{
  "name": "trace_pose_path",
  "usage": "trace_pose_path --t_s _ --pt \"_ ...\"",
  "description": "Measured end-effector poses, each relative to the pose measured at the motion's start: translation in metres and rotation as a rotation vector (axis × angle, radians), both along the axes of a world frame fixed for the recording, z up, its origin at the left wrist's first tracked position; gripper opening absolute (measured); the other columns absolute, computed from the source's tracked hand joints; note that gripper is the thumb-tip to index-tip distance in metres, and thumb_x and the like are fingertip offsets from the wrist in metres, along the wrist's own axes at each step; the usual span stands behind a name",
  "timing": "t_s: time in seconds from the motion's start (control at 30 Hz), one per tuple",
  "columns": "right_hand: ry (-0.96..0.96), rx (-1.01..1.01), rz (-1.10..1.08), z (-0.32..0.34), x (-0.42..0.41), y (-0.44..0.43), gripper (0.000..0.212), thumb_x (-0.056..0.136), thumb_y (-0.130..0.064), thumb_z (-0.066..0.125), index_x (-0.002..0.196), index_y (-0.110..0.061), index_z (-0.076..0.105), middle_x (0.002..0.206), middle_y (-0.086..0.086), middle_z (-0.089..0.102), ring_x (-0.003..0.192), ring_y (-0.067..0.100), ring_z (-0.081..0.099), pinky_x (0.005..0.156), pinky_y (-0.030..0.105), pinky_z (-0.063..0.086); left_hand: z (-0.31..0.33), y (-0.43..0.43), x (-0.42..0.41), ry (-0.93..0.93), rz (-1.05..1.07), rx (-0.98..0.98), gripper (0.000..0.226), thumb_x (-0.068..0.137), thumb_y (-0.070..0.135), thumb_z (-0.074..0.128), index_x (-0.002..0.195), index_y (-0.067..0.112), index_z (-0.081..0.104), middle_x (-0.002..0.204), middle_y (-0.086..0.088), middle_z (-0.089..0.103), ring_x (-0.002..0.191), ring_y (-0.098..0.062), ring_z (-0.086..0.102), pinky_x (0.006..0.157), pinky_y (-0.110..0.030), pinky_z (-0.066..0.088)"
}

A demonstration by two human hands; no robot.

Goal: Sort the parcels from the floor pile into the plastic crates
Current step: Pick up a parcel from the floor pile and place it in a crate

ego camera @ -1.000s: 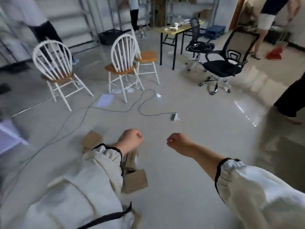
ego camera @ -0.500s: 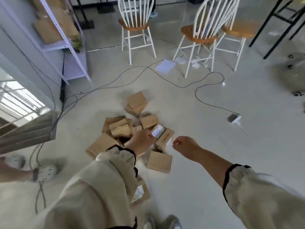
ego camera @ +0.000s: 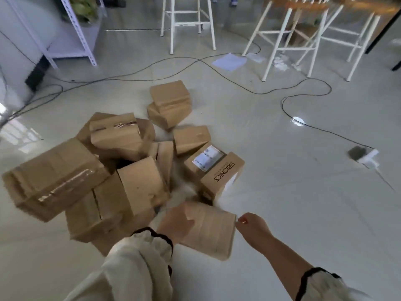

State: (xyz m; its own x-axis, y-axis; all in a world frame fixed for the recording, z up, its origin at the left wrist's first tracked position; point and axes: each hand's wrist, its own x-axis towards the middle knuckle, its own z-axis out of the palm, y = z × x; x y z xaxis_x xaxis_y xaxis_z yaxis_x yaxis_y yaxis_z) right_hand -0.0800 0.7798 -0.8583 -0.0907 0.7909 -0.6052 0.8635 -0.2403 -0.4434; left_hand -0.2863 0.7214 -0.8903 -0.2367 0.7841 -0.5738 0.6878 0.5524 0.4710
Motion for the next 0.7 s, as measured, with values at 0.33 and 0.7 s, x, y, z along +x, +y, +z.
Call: trace_pose_path --t_s 0.33,0.7 --pt "0.272 -0.342 -0.333 -0.132 -0.013 0.013 0.042 0.092 -0.036 0.054 0.125 -0.013 0.042 0.118 0.013 0.055 0.102 0.03 0.058 0.072 0.035 0.053 -0.11 0.022 0.001 0.001 0.142 0.054 0.084 0.087 0.04 0.061 0.15 0.014 0.012 0.147 -0.01 0.037 0.131 -0.027 0.041 0.108 -0.036 0.037" --pt "0.327 -0.278 -0.437 -0.1 0.011 0.031 0.052 0.09 -0.054 0.05 0.121 -0.012 0.042 0.114 0.012 0.052 0.103 0.034 0.058 0.079 0.041 0.055 -0.07 0.041 -0.002 -0.265 0.448 -0.008 0.068 0.09 0.067 0.034 0.131 0.014 0.047 0.129 -0.011 0.052 0.114 -0.03 0.051 0.099 -0.043 0.044"
